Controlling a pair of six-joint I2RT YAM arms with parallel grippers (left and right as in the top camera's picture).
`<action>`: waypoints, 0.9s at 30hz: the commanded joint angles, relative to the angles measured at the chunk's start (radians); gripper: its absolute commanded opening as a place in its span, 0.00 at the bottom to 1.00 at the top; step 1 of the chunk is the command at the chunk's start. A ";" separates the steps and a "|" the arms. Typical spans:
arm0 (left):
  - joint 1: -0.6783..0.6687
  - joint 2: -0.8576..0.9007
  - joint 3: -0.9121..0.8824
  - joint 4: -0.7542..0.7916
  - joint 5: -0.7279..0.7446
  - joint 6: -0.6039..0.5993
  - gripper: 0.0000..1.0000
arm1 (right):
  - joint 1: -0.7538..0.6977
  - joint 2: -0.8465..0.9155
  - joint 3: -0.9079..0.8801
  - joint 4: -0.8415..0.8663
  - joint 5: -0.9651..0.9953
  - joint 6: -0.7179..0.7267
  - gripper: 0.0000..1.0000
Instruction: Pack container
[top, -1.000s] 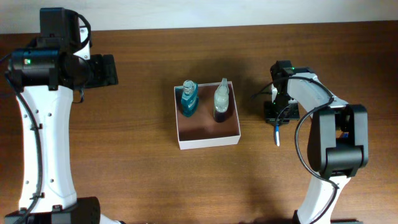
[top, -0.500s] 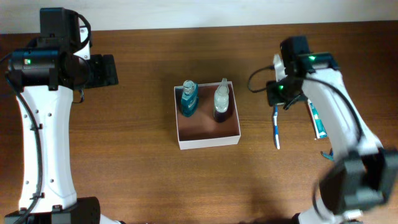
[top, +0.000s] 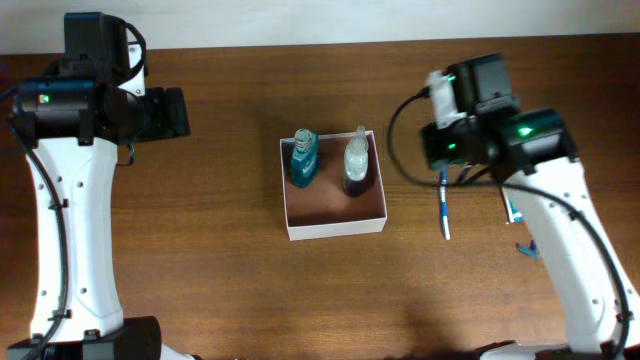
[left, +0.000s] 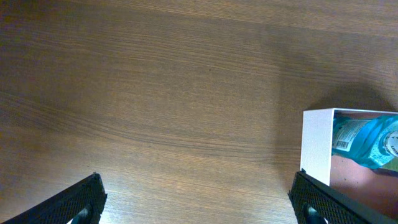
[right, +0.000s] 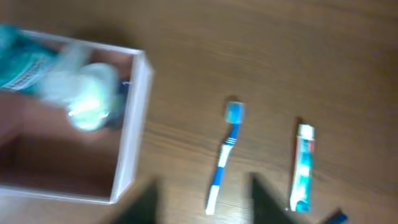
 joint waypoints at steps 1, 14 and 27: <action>0.003 0.007 -0.003 -0.001 0.009 0.005 0.96 | -0.061 0.068 -0.008 0.000 0.019 0.045 0.62; 0.003 0.007 -0.003 -0.001 0.009 0.005 0.96 | -0.156 0.459 -0.092 0.008 -0.082 0.104 0.61; 0.003 0.007 -0.003 -0.002 0.009 0.005 0.96 | -0.184 0.535 -0.214 0.134 -0.098 0.105 0.60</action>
